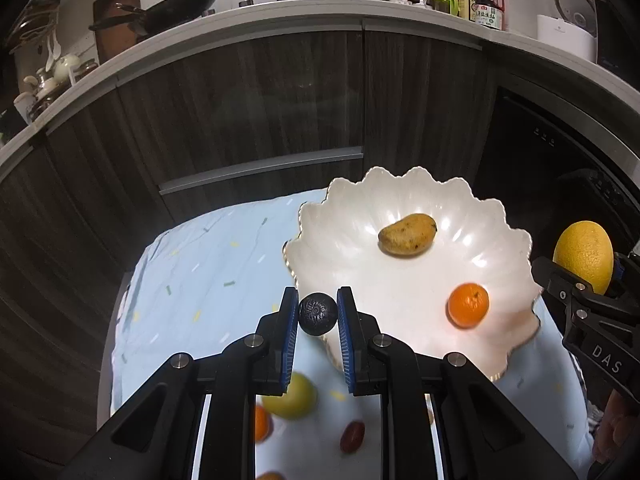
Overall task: Organize fruits
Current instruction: 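Carry the blueberry and yellow citrus over the white bowl with both tools, then open both tools to drop the blueberry and yellow citrus into the bowl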
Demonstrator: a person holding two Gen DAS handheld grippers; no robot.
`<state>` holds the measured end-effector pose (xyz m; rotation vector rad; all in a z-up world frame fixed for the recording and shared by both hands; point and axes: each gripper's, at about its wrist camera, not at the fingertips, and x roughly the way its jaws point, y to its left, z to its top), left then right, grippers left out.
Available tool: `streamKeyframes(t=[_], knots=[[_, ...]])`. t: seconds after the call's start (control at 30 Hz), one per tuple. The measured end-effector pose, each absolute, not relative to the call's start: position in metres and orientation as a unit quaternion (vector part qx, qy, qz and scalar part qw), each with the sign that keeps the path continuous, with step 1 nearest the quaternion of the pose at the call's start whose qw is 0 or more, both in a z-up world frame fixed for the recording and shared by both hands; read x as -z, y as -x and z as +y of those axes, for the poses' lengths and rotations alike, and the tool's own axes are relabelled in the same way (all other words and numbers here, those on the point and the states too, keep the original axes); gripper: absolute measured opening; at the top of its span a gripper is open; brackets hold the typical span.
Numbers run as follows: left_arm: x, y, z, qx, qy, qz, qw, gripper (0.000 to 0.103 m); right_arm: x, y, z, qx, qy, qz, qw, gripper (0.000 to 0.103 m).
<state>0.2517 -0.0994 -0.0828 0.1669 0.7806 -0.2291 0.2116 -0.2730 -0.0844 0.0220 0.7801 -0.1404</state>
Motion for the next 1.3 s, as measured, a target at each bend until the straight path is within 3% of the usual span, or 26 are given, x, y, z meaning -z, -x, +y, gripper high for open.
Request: streamKeyframes(t=[0.8, 0.87, 0.93, 1.0, 1.07, 1.3], knots=[[0.127, -0.312, -0.128, 0.124, -0.081, 0.425, 0.893, 0.021, 0.132, -0.281, -0.305, 0.070, -0.014, 0.443, 0.894, 0.059], [0.128, -0.312, -0.129, 0.125, -0.084, 0.426, 0.892, 0.031, 0.136, -0.282, -0.307, 0.075, -0.015, 0.452, 0.889, 0.060], [0.128, -0.312, -0.129, 0.120, -0.085, 0.426, 0.893, 0.053, 0.138, -0.284, -0.308, 0.078, -0.018, 0.457, 0.886, 0.060], [0.128, -0.312, -0.129, 0.114, -0.091, 0.424, 0.894, 0.054, 0.136, -0.283, -0.308, 0.084, -0.016, 0.452, 0.888, 0.065], [0.129, -0.312, -0.130, 0.110, -0.097, 0.426, 0.893, 0.054, 0.131, -0.280, -0.309, 0.092, -0.012, 0.439, 0.893, 0.083], [0.123, -0.304, -0.125, 0.100, -0.095, 0.418, 0.898, 0.070, 0.118, -0.271, -0.306, 0.090, -0.010, 0.425, 0.901, 0.085]])
